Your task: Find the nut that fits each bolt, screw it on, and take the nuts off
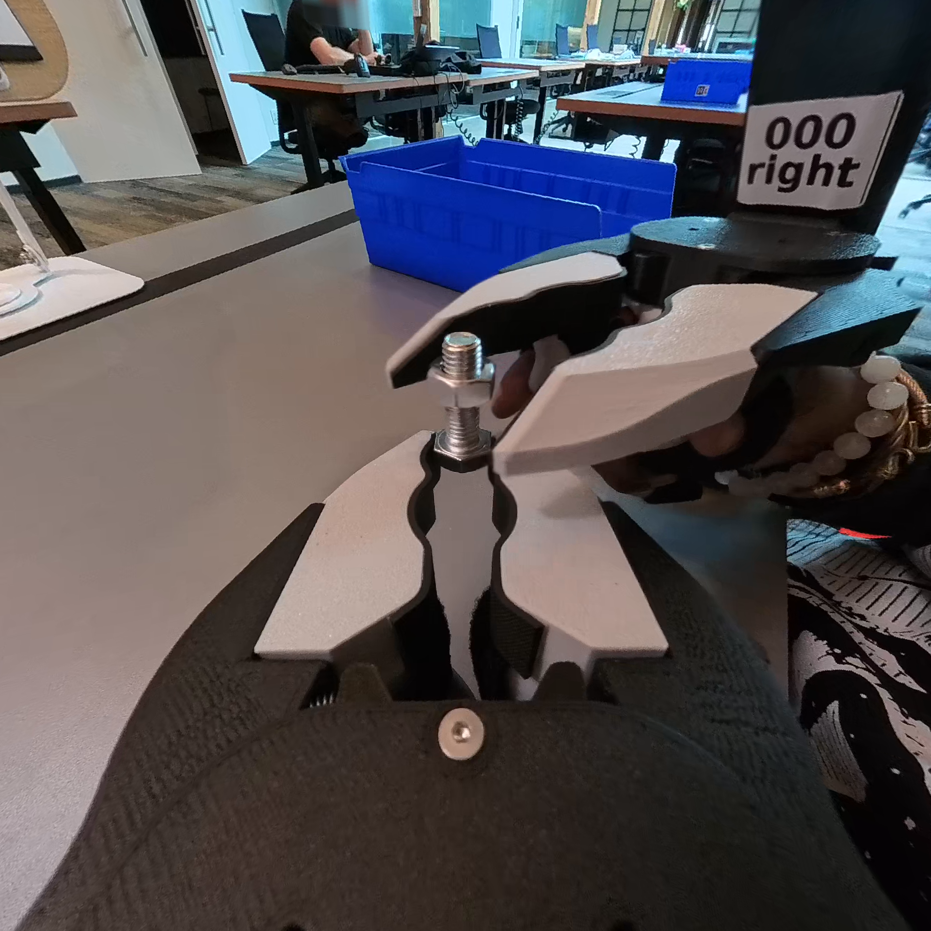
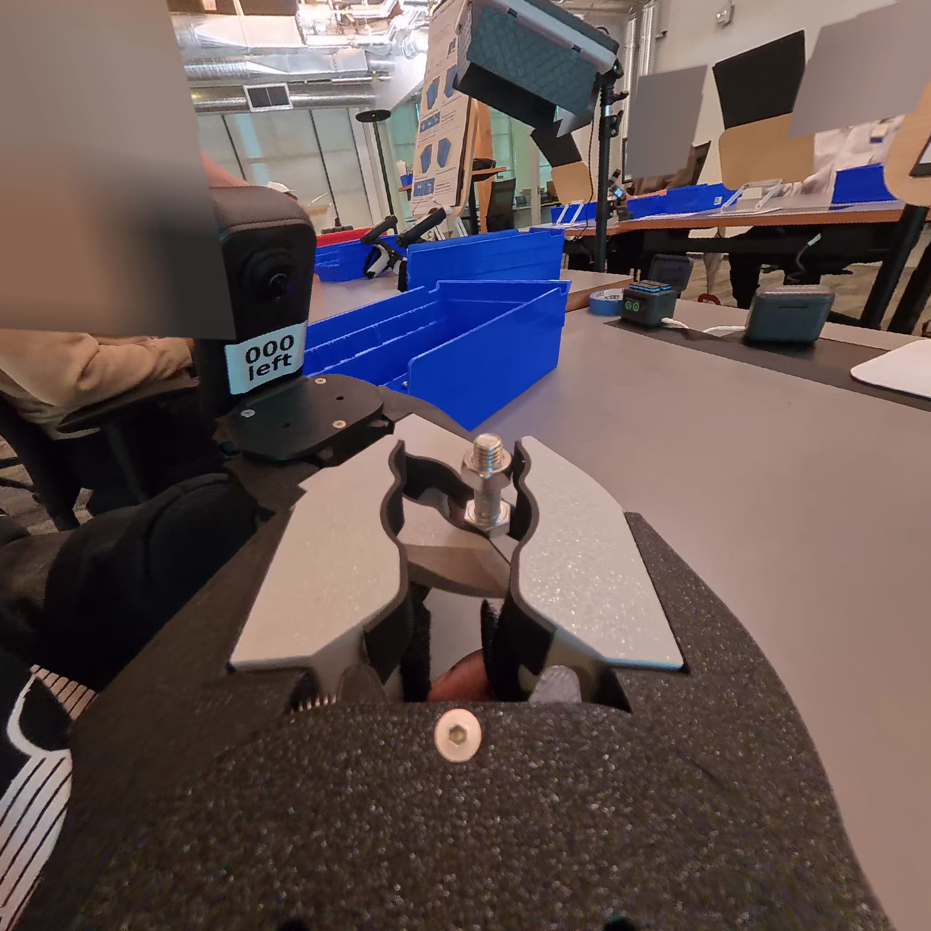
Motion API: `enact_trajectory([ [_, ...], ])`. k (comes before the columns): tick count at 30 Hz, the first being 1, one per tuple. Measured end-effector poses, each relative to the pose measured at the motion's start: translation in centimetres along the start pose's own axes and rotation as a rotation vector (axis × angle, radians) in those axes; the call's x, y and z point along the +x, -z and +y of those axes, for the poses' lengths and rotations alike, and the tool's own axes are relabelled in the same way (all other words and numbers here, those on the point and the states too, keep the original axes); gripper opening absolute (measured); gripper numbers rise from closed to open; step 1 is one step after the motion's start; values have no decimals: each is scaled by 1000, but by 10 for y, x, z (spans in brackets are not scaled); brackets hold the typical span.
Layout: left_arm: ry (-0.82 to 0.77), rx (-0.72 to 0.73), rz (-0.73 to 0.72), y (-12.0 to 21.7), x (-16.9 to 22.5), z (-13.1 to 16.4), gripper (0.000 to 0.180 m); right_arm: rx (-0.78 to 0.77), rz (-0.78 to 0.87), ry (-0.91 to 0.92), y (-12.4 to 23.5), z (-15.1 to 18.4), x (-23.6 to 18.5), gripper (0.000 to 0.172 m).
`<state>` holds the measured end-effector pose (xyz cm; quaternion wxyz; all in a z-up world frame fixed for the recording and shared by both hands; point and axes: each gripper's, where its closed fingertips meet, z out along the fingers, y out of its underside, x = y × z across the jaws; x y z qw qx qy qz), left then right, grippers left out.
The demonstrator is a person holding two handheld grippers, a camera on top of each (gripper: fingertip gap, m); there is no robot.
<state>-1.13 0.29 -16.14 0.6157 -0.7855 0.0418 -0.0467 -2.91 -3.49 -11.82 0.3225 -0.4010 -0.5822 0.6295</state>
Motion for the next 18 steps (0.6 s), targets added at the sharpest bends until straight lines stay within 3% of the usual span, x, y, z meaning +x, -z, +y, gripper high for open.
enact_trajectory([
  [5, 1, -1, -2, 0, 0, 0, 18, 10, 33, -3, 14, 0, 1, 35],
  [9, 12, 0, -3, 0, -2, 0, 18, 2, -9, -3, 25, 2, -8, 15],
  [15, 6, -2, -3, 0, -1, 0, 18, -48, -9, 49, 34, -4, -8, 15],
  [18, 2, -4, -2, -1, -1, 0, 18, -160, -24, 67, 32, -9, 2, 20],
])
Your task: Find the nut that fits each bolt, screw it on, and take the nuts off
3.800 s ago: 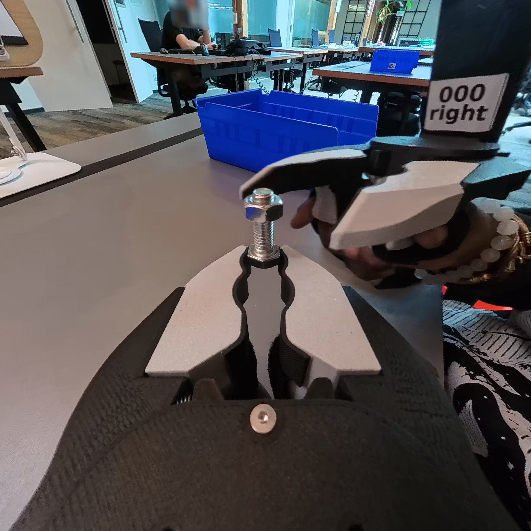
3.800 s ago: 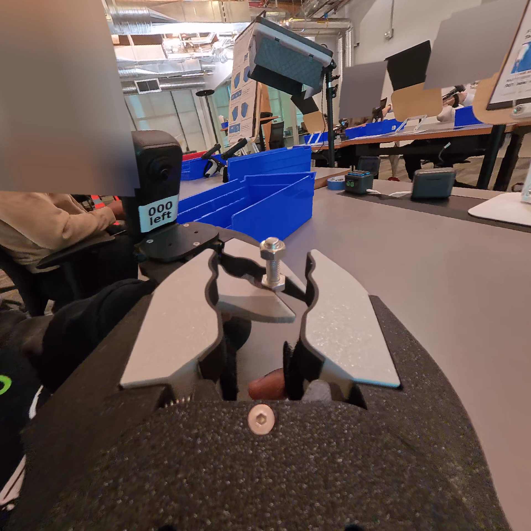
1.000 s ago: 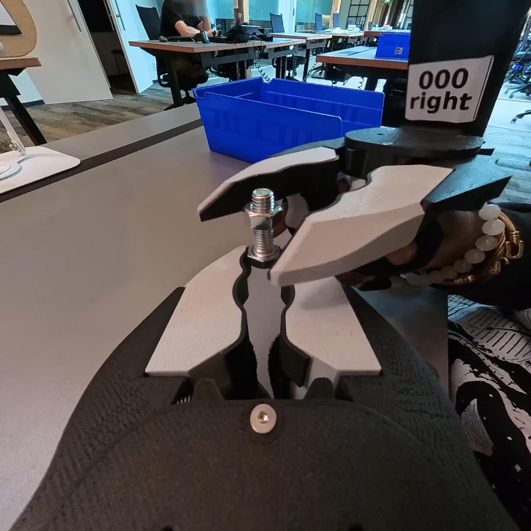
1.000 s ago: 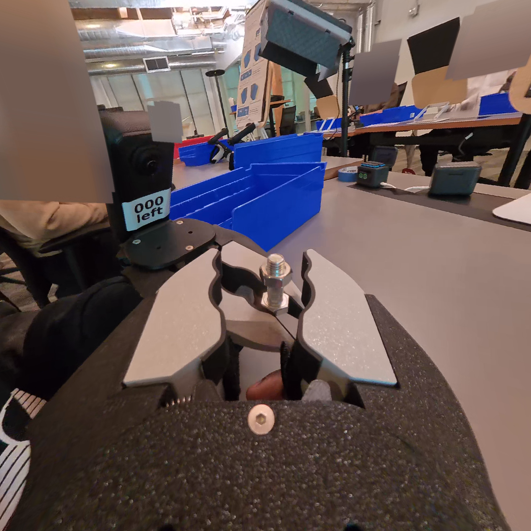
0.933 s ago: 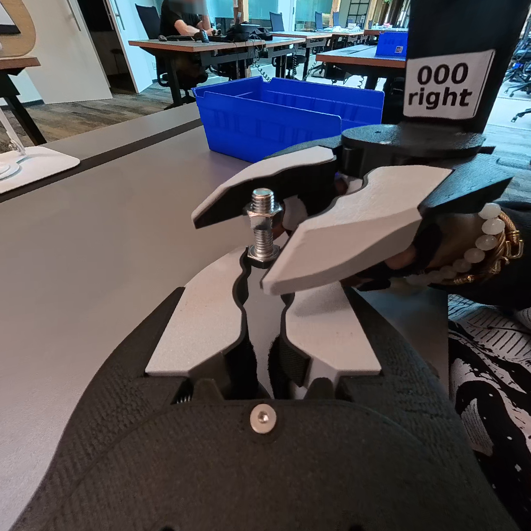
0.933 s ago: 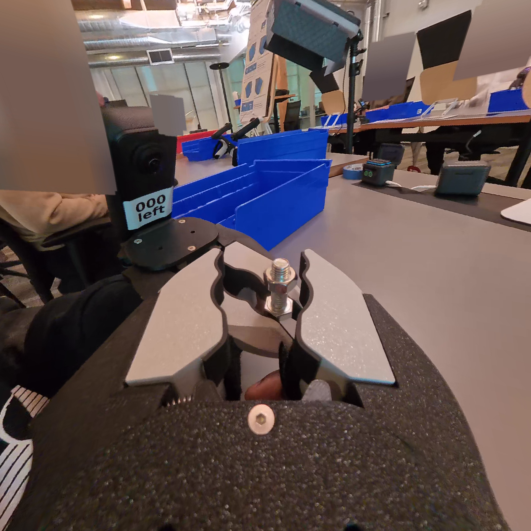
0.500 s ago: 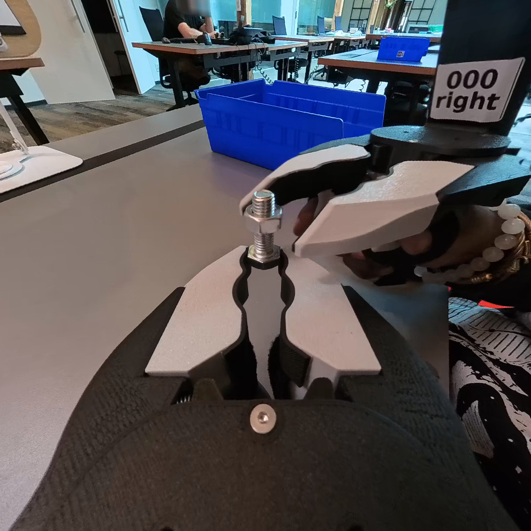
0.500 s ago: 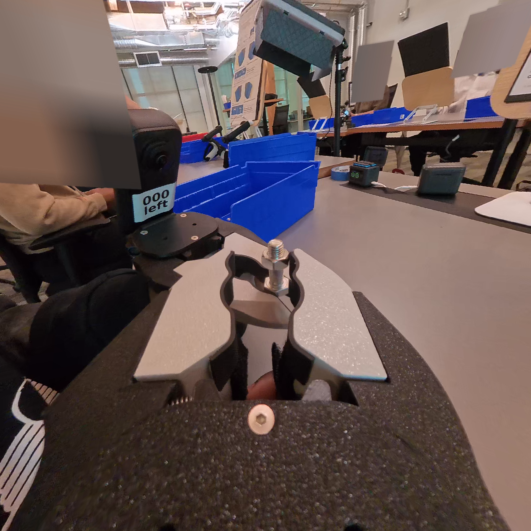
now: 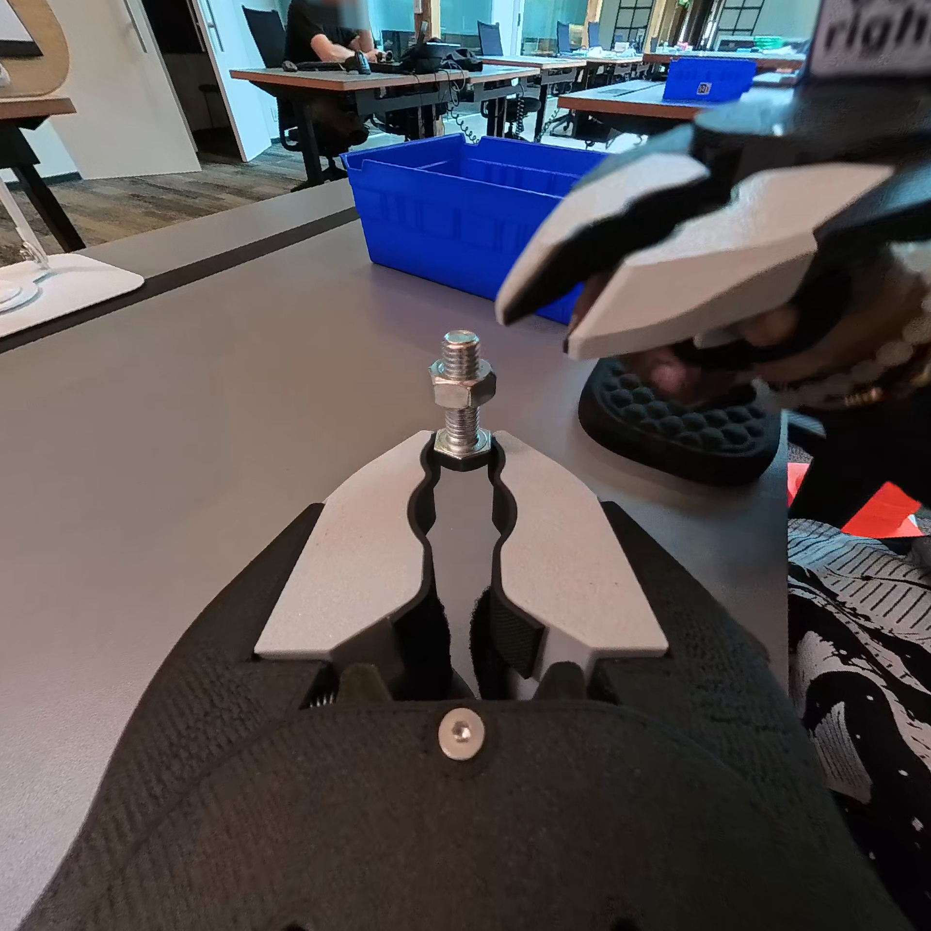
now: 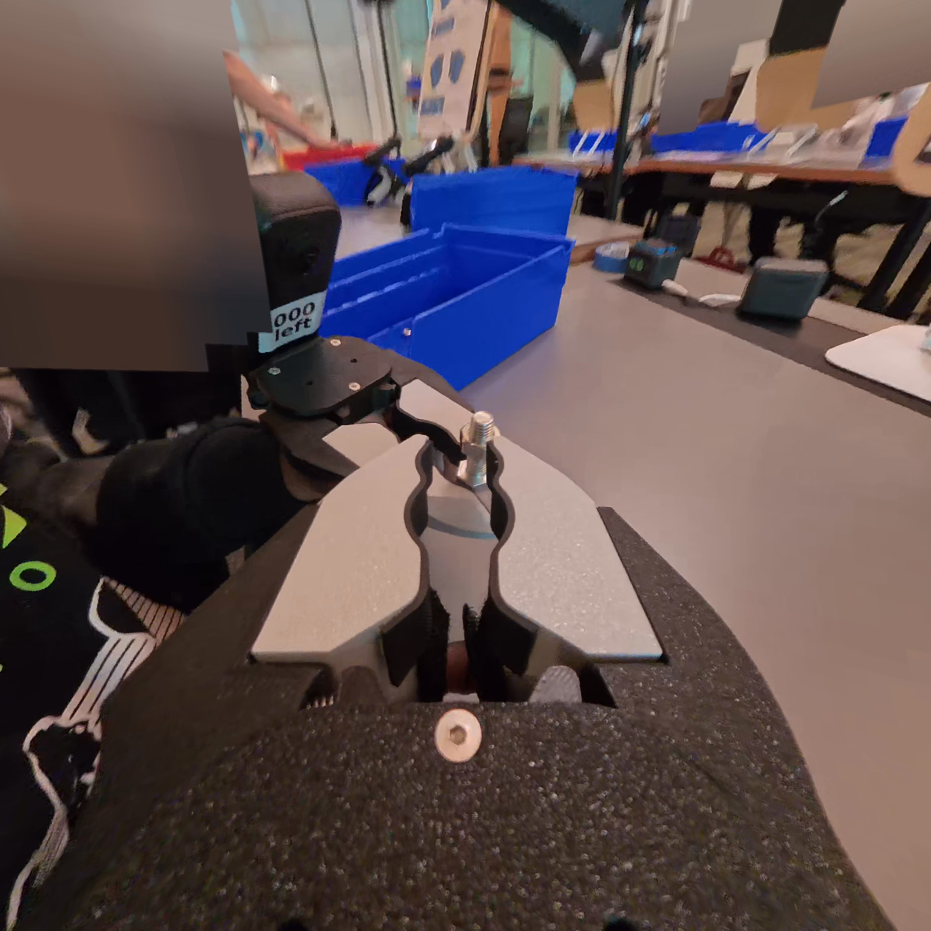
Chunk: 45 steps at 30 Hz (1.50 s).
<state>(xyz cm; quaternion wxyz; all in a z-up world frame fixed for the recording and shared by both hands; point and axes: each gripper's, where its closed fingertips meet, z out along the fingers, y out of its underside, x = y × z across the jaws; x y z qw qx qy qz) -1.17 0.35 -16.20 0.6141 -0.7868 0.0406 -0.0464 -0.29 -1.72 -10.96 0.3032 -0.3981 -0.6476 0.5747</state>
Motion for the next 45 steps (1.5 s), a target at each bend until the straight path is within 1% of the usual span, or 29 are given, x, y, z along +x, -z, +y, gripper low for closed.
enact_trajectory([
  [3, -8, -4, -3, 0, 0, 0, 18, -173, -59, 62, -5, 0, 6, 24],
  [5, -12, -7, -4, -1, 1, 1, 18, -267, -85, 125, -8, -1, 10, 21],
  [9, -18, -10, -5, -1, 1, 1, 18, -442, -154, 204, -12, 5, 9, 21],
  [15, -18, -12, -3, -1, 1, 2, 18, -461, -193, 221, -18, 4, 7, 10],
  [20, -21, -16, -2, -2, 1, 2, 18, -466, -202, 243, -19, 5, 6, 10],
  [24, 2, 15, 5, 1, 0, -2, 18, -445, -208, 232, -19, 1, 7, 9],
  [26, 20, 32, -4, 2, -3, -4, 24, -436, -210, 223, -18, -1, 8, 10],
  [30, 44, 75, 1, 6, -5, -9, 43, -436, -109, 237, -4, -9, 29, 10],
  [34, 59, 110, -12, 9, -8, -13, 61, -424, 9, 203, 24, -22, 62, 10],
  [39, 75, 124, -26, 10, -11, -15, 79, -442, 265, 153, 83, -35, 134, 10],
  [42, 72, 127, -29, 11, -11, -15, 81, -454, 435, 92, 125, -38, 182, 10],
  [45, 73, 127, -30, 10, -11, -15, 81, -478, 595, 36, 166, -31, 224, 10],
])
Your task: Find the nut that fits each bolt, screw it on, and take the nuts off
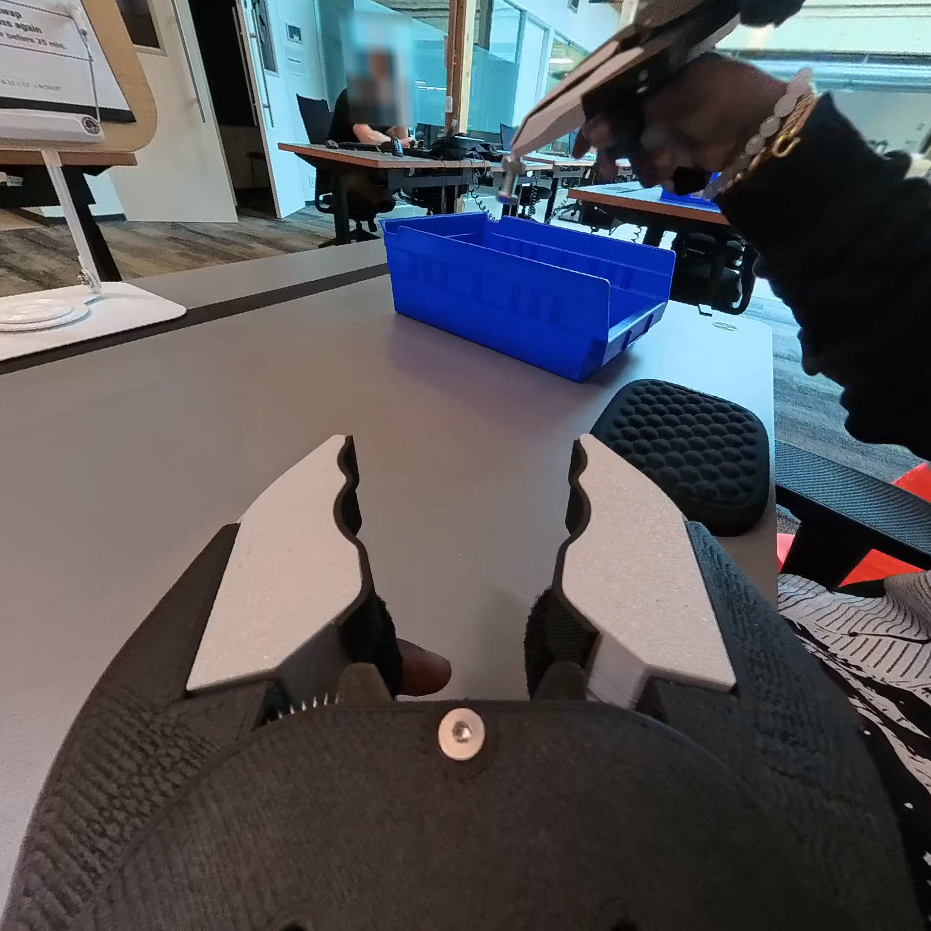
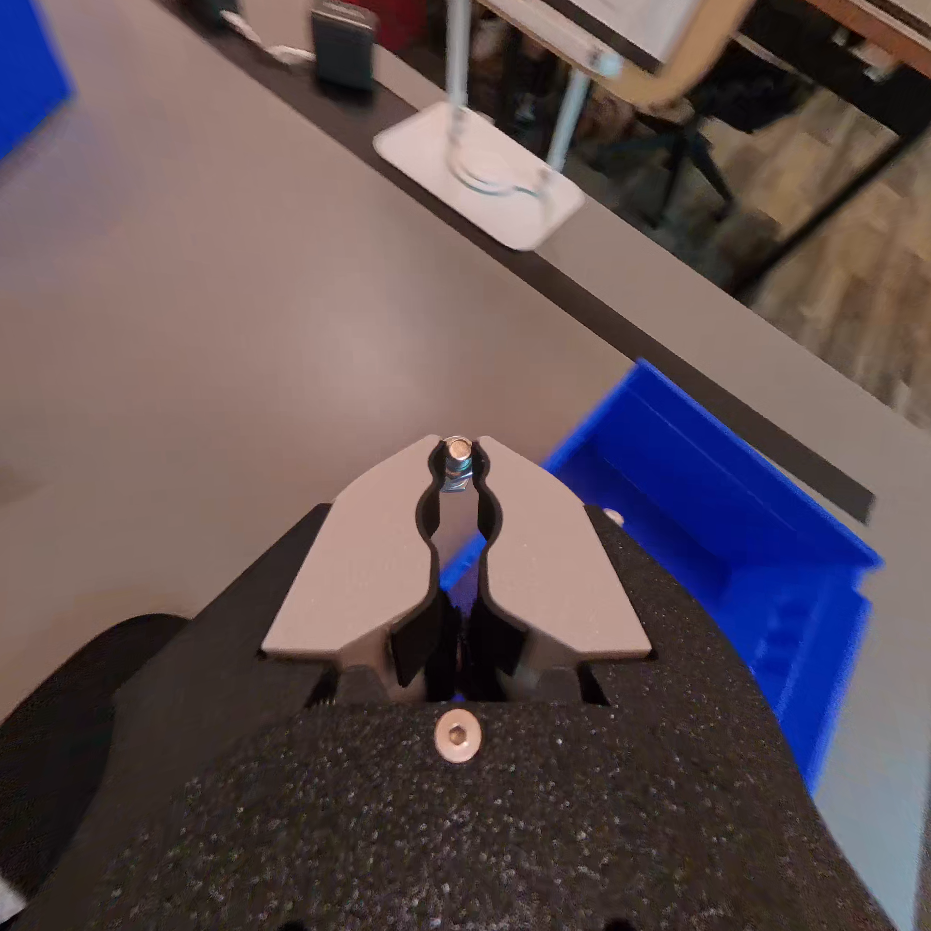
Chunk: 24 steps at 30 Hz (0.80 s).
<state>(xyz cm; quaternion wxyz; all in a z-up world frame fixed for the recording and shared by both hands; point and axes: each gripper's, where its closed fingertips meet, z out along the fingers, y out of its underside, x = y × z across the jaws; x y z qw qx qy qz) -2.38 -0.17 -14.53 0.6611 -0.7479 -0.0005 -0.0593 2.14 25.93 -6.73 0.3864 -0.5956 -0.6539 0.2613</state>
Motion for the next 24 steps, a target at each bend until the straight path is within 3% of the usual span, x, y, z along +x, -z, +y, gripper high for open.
enact_trajectory([
  [7, -4, 5, -2, 1, 0, -1, 80, -155, 207, -190, -20, 72, 88, 10],
  [13, -2, -1, 0, 0, 0, 0, 79, -251, 256, -334, -57, 127, 120, 10],
  [24, -3, -2, 1, 0, 0, 0, 77, -286, 280, -344, -84, 148, 127, 10],
])
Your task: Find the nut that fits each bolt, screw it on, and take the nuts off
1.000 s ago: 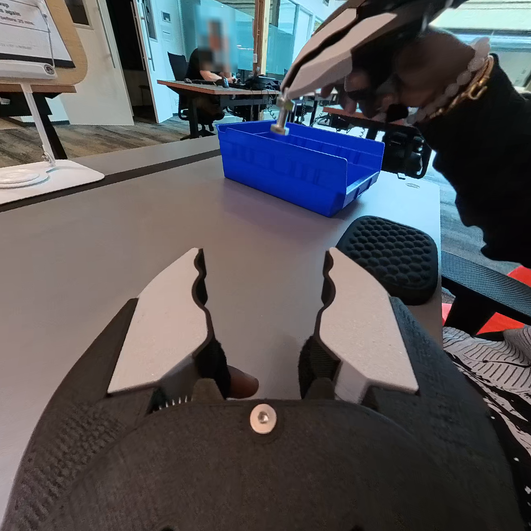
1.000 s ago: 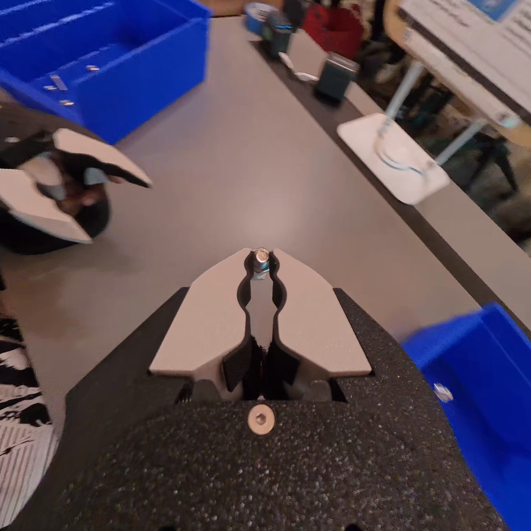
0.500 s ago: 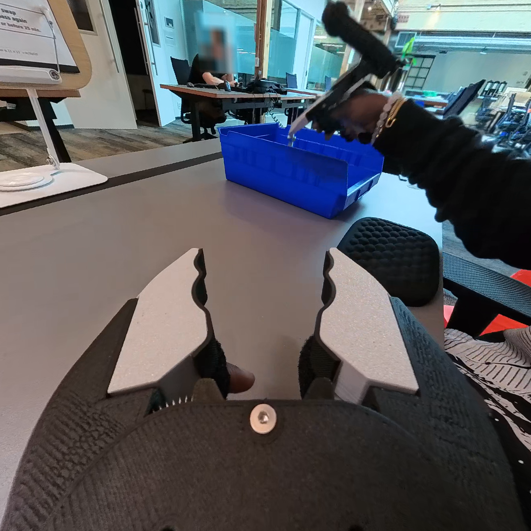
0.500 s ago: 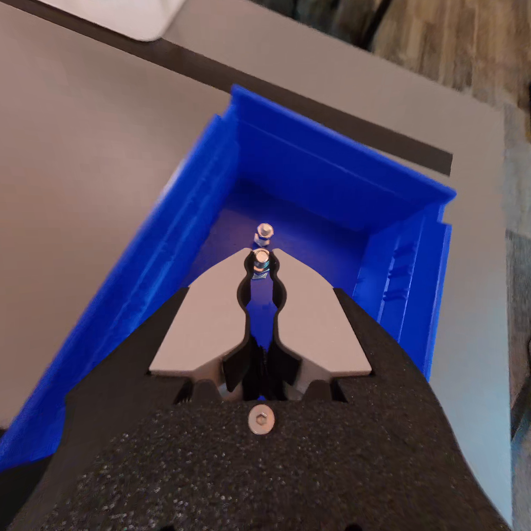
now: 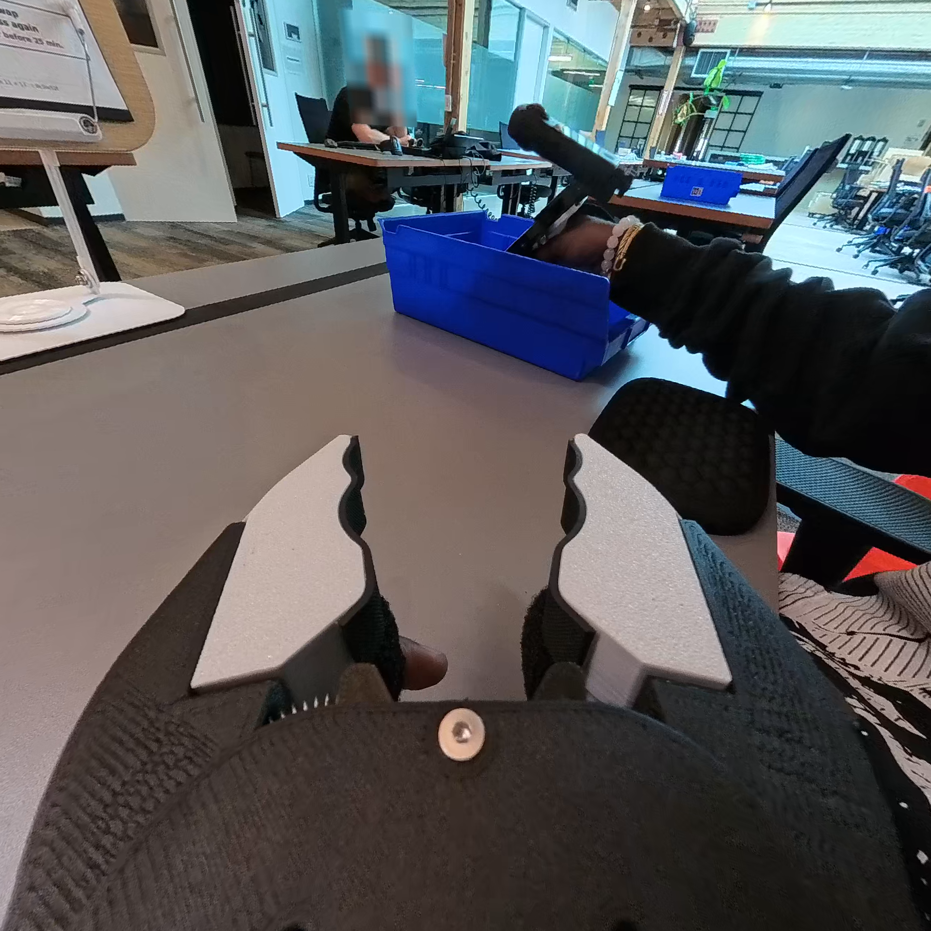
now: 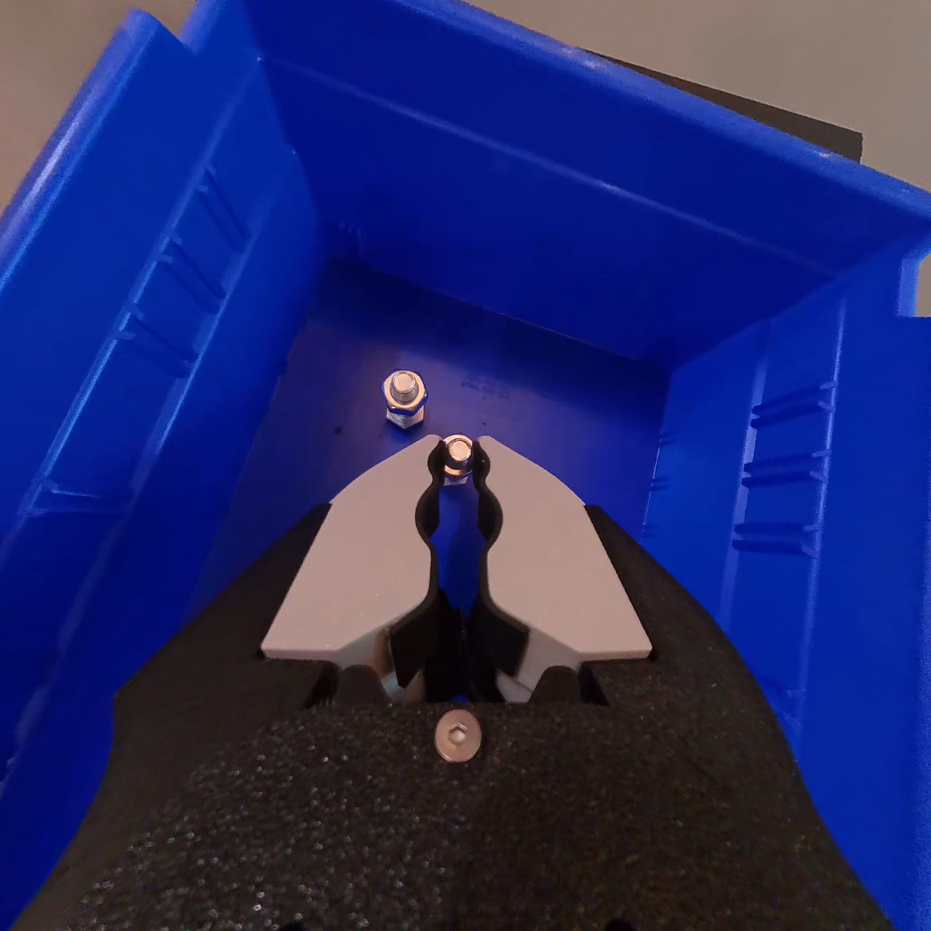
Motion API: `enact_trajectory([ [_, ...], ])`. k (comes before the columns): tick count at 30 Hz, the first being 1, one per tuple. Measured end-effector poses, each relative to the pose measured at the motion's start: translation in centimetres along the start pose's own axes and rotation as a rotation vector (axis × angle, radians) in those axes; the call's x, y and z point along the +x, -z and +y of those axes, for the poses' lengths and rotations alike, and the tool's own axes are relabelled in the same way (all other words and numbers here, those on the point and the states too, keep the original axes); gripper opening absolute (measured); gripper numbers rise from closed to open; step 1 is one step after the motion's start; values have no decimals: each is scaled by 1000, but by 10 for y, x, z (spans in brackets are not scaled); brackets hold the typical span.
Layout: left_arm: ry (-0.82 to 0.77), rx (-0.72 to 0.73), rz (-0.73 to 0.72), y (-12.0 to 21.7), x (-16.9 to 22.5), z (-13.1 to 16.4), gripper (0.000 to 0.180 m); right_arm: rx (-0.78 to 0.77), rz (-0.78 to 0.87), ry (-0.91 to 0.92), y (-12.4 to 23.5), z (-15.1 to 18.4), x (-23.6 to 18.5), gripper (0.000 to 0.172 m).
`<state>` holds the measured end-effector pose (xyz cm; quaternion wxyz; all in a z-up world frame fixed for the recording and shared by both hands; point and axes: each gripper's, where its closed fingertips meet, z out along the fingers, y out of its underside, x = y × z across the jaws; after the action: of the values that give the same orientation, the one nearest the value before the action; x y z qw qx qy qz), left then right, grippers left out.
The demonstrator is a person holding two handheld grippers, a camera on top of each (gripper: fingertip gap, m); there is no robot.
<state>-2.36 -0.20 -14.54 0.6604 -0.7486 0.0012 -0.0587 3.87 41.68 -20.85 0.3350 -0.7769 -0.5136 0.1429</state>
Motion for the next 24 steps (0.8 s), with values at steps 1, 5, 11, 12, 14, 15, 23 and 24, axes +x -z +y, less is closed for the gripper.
enact_trajectory([
  [1, 0, 0, 0, 0, 0, 0, 77, 2, 3, -3, 0, 0, 0, 12],
  [5, 0, 1, 0, 0, 0, 0, 77, 100, 21, -37, 23, -16, -1, 38],
  [11, -6, -7, -1, 0, 1, 1, 77, 535, -82, -89, 124, -55, -56, 65],
  [12, -9, -8, -2, 0, 1, 1, 77, 598, -120, -77, 142, -56, -73, 66],
  [14, -10, -8, -4, 0, 1, 1, 77, 704, -189, -39, 172, -51, -108, 65],
  [15, -10, -10, -5, 0, 1, 1, 77, 746, -215, -12, 183, -47, -124, 62],
  [23, -18, -10, -13, 0, 1, 0, 77, 843, -325, 1, 191, 0, -205, 59],
  [24, -19, -6, -14, 0, 1, -1, 77, 850, -331, 0, 187, 5, -210, 58],
])
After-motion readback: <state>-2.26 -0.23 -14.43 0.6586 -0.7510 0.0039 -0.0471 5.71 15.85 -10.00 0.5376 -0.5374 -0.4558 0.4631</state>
